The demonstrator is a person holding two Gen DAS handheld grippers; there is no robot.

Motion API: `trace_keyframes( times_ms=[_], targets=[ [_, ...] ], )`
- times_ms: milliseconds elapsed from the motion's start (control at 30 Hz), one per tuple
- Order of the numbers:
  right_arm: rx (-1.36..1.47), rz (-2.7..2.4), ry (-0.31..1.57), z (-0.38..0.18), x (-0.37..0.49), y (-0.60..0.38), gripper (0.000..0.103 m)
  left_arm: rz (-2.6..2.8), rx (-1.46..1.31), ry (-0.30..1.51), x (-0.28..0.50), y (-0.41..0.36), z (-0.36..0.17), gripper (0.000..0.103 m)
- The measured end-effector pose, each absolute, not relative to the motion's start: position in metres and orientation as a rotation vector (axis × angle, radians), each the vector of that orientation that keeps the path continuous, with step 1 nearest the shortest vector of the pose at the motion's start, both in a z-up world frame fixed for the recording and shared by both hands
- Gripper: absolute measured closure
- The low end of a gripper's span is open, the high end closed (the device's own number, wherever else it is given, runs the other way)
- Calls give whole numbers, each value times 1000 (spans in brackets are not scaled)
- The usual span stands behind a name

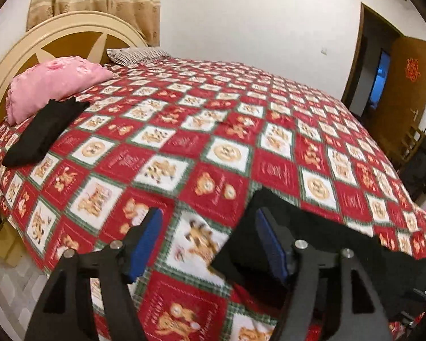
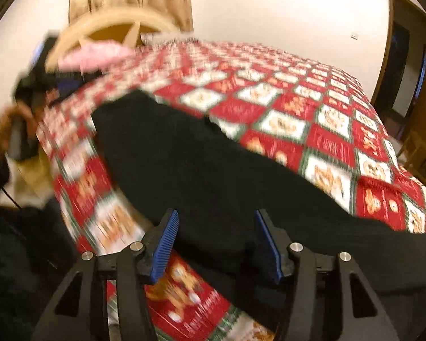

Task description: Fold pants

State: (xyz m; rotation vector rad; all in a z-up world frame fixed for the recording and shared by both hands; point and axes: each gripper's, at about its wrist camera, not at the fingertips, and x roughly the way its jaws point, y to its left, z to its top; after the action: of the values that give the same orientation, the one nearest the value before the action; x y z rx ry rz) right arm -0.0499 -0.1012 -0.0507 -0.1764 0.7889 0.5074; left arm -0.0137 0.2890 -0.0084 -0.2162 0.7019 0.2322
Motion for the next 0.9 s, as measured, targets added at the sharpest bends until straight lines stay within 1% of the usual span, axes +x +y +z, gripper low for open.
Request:
trace_keyframes(
  times_ms=[67,200,233,267,300,367,500,667,700,733,767,800,867,900],
  targets=[
    [-157,529,769,-44,-46,-94,46,204,-275,738,-12,296,-13,32],
    [-167,569,759,-43,-39,-67,46,-40,-519,854,-13,283,-41,34],
    [-179,574,755,-43,-38,-62,46,-107,-580,899,-11,276,-52,35],
    [-188,579,748,-43,-38,-57,46,-168,-631,952,-9,266,-64,40],
    [-188,586,738,-43,-39,-52,46,-206,-658,984,-8,259,-73,42],
    [-175,598,728,-42,-40,-54,46,-256,-707,1027,-4,249,-87,42],
    [-150,587,740,-47,-37,-57,46,-230,-733,968,11,255,-88,42],
    [-52,594,850,-75,-23,-65,46,-150,-855,780,20,291,-77,42],
    [-45,594,871,-80,-22,-64,46,-126,-868,749,17,295,-75,46],
    [-47,595,884,-84,-22,-64,46,-109,-865,734,14,298,-75,54],
    [-55,596,897,-87,-23,-62,46,-79,-831,730,12,298,-73,82],
    [-62,597,903,-88,-23,-62,46,-37,-772,743,10,297,-71,87],
    [-66,598,912,-89,-24,-62,46,70,-622,799,3,292,-71,83],
    [-60,599,915,-87,-23,-64,46,104,-595,833,1,293,-73,77]
  ],
)
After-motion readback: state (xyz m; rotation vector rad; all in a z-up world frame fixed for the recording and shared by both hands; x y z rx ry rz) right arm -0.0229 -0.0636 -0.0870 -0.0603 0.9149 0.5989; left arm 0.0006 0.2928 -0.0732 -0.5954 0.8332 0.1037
